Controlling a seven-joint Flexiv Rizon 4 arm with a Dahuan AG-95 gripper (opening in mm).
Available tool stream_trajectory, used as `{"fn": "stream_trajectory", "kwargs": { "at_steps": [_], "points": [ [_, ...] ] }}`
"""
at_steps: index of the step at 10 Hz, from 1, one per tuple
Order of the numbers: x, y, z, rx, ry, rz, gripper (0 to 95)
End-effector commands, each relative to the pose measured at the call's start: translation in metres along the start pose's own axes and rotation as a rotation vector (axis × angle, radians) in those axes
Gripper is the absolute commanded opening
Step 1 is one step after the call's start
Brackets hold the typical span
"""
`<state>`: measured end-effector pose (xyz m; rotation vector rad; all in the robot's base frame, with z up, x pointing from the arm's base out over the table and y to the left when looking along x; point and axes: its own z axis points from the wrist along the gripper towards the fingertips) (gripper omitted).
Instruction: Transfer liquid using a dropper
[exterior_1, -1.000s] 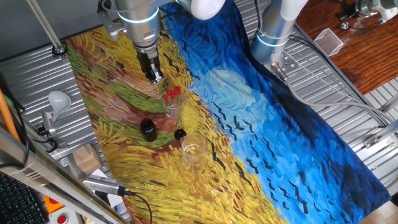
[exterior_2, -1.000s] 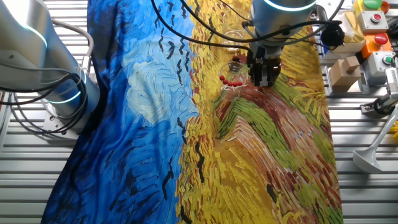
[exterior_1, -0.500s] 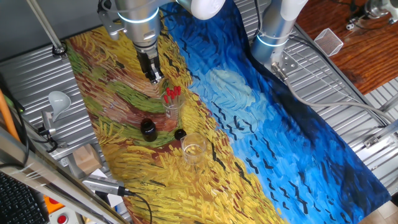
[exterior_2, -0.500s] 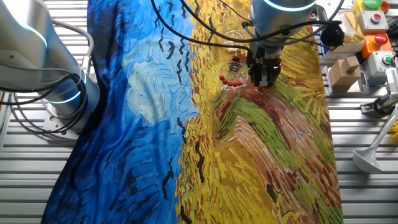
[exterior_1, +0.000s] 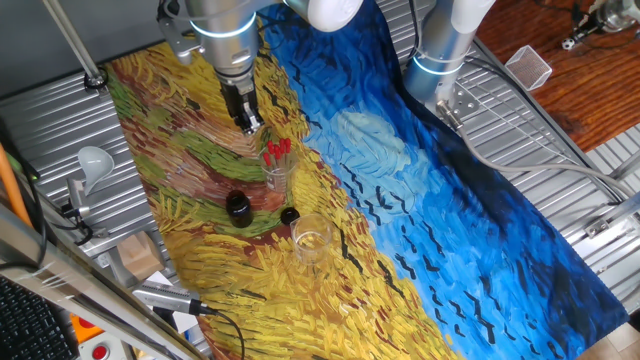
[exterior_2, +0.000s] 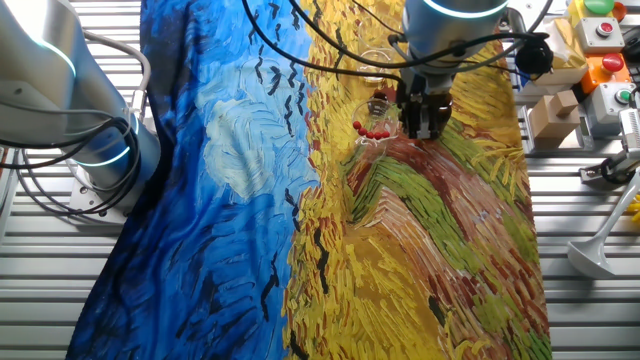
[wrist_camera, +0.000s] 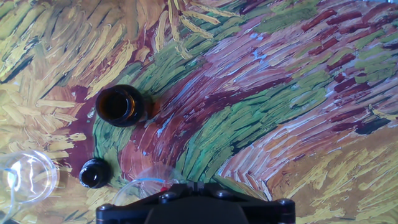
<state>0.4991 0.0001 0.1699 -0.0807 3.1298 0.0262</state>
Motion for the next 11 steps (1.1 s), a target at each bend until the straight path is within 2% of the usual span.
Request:
{"fn": "stream_trajectory", "kwargs": {
  "at_steps": [1,2,3,5,6,8,9,11],
  "points": [
    [0.003,0.0,0.002,0.006,0.004,-0.097,0.0],
    [0.003,-0.001,0.004,0.006,0.002,-0.164,0.0],
    [0.002,-0.008,0.006,0.022,0.001,-0.271,0.0],
    [-0.017,-0.037,0.015,0.018,-0.002,-0.416,0.0],
    [-0.026,-0.046,0.016,0.015,0.001,-0.437,0.0],
    [-0.026,-0.046,0.016,0.007,0.016,-0.444,0.0],
    [-0.026,-0.046,0.016,-0.006,0.012,-0.449,0.0],
    [-0.026,-0.046,0.016,-0.013,0.011,-0.451,0.0]
  ]
}}
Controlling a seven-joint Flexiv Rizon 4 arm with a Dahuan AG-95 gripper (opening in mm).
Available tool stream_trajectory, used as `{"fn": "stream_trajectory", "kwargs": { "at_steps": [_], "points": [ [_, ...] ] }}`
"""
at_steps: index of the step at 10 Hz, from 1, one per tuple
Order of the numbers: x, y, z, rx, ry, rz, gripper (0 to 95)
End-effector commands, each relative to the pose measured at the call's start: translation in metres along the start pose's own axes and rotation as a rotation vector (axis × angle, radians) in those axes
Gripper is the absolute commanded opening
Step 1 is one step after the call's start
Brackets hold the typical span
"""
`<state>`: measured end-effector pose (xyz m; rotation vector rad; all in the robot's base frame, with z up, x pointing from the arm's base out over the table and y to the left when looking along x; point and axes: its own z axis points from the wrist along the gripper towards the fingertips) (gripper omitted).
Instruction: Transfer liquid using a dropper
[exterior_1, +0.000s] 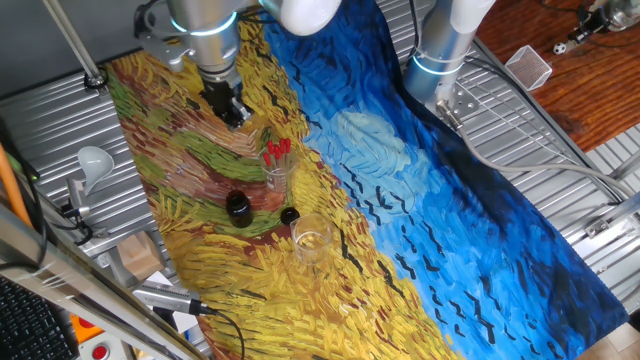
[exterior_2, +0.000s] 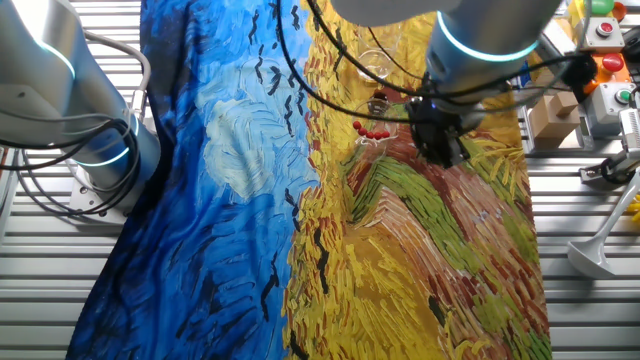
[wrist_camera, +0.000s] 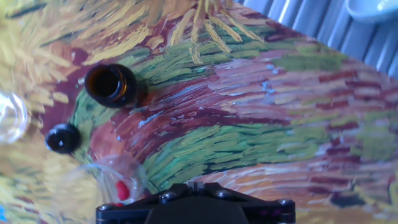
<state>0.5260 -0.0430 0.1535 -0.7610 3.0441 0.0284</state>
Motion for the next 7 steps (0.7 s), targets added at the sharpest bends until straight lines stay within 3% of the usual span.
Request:
{"fn": "stream_trajectory", "kwargs": {
  "at_steps": [1,7],
  "points": [
    [-0.0009,-0.0021,0.0005,-0.006,0.0,-0.005,0.0],
    [-0.0009,-0.0021,0.0005,0.005,0.005,0.002,0.0]
  ]
}}
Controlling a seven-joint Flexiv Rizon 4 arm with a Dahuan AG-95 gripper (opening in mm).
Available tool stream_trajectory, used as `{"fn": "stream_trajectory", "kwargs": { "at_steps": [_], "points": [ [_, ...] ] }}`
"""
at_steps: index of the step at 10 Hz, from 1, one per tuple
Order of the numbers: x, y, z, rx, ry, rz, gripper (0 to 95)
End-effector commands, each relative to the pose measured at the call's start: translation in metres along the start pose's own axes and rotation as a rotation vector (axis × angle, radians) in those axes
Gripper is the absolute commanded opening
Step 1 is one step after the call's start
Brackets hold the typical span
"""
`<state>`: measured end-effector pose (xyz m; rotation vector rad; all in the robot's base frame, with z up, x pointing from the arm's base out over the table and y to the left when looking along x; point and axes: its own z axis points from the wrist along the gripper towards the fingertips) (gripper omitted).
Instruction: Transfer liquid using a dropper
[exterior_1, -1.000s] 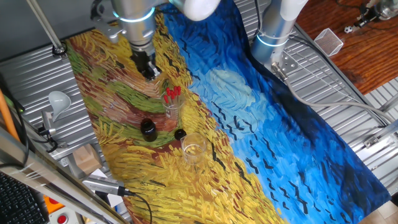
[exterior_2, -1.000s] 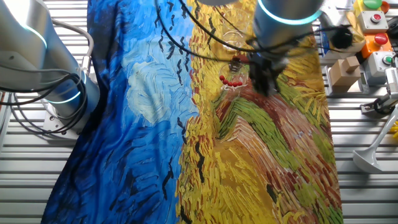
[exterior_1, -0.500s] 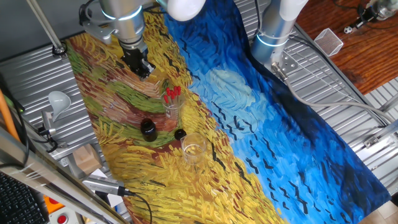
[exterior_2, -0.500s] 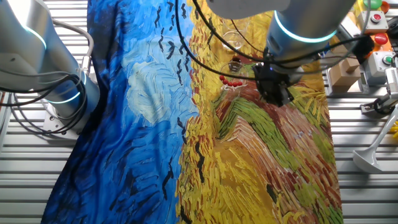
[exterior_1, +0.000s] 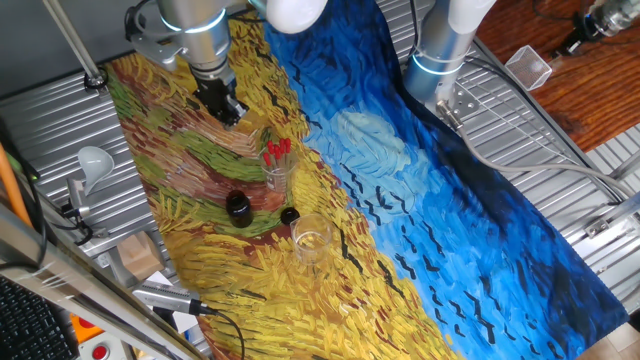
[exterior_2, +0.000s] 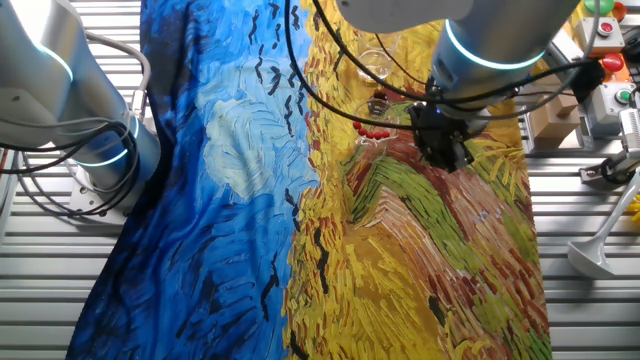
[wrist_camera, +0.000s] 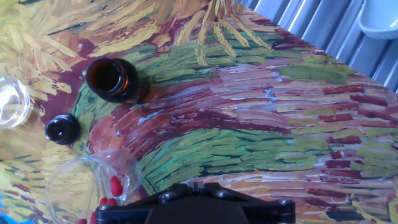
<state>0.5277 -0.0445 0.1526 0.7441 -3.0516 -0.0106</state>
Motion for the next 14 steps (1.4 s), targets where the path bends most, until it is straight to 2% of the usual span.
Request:
{"fn": "stream_trajectory", "kwargs": {
  "at_steps": [1,5,8,10,12,14],
  "points": [
    [0.0,0.0,0.0,-0.007,-0.002,-0.012,0.0],
    [0.004,0.005,-0.001,-0.008,-0.001,0.006,0.0],
    [0.009,0.019,-0.001,-0.011,-0.002,0.031,0.0],
    [0.008,0.019,-0.001,-0.012,-0.002,0.02,0.0],
    [0.007,0.016,-0.002,0.007,0.006,-0.031,0.0],
    [-0.003,0.0,-0.006,0.009,0.008,-0.093,0.0]
  ]
}}
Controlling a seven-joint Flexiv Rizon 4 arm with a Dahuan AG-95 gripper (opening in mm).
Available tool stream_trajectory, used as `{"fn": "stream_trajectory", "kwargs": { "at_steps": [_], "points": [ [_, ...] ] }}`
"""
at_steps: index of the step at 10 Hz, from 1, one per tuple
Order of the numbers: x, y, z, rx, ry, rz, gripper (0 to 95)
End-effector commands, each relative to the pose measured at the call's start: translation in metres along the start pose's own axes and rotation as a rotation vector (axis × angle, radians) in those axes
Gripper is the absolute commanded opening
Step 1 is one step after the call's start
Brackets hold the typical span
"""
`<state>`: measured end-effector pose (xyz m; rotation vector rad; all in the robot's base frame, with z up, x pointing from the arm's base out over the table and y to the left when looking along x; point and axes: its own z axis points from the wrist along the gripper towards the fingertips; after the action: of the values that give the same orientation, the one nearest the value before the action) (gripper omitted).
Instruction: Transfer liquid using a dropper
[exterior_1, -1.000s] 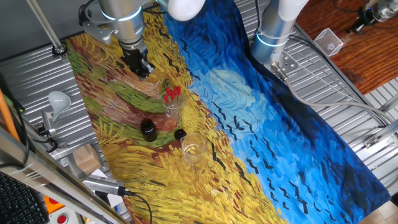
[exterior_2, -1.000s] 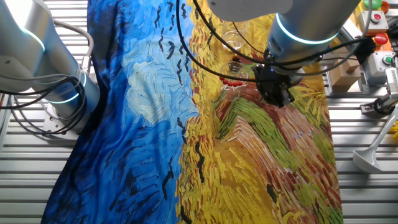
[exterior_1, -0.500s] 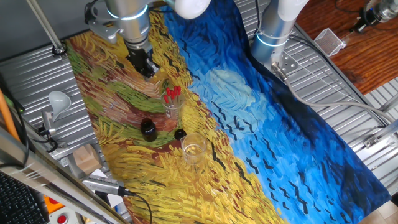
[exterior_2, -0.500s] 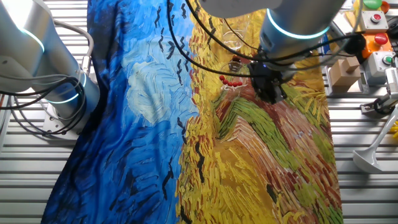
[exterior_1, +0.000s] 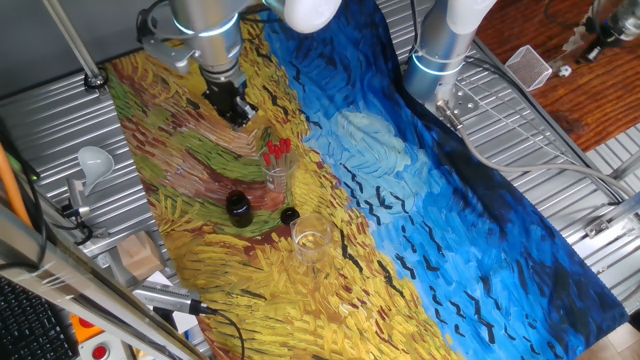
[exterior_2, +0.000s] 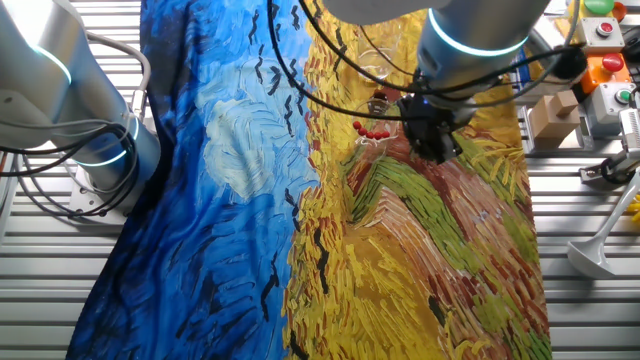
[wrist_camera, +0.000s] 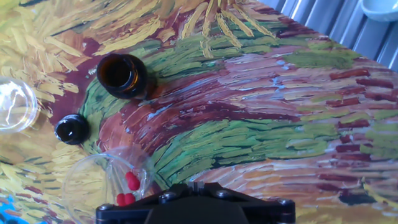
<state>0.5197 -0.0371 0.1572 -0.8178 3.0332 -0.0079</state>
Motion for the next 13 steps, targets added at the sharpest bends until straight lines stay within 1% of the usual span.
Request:
{"fn": "stream_trajectory", "kwargs": {
  "at_steps": [1,2,3,5,6,7,8,10,12,13],
  "points": [
    [-0.006,-0.011,-0.001,-0.001,0.006,-0.055,0.0],
    [-0.006,-0.011,-0.001,0.004,0.01,-0.079,0.0],
    [-0.006,-0.011,-0.001,0.002,0.008,-0.112,0.0],
    [-0.006,-0.011,-0.001,-0.001,0.007,-0.147,0.0],
    [-0.006,-0.011,-0.001,-0.005,0.012,-0.179,0.0],
    [-0.006,-0.011,-0.001,-0.017,0.024,-0.181,0.0],
    [-0.006,-0.011,-0.001,-0.024,0.025,-0.182,0.0],
    [-0.006,-0.011,-0.001,-0.029,0.031,-0.204,0.0],
    [-0.006,-0.004,-0.002,-0.035,0.033,-0.21,0.0],
    [-0.005,0.007,-0.003,-0.039,0.035,-0.199,0.0]
  ]
}}
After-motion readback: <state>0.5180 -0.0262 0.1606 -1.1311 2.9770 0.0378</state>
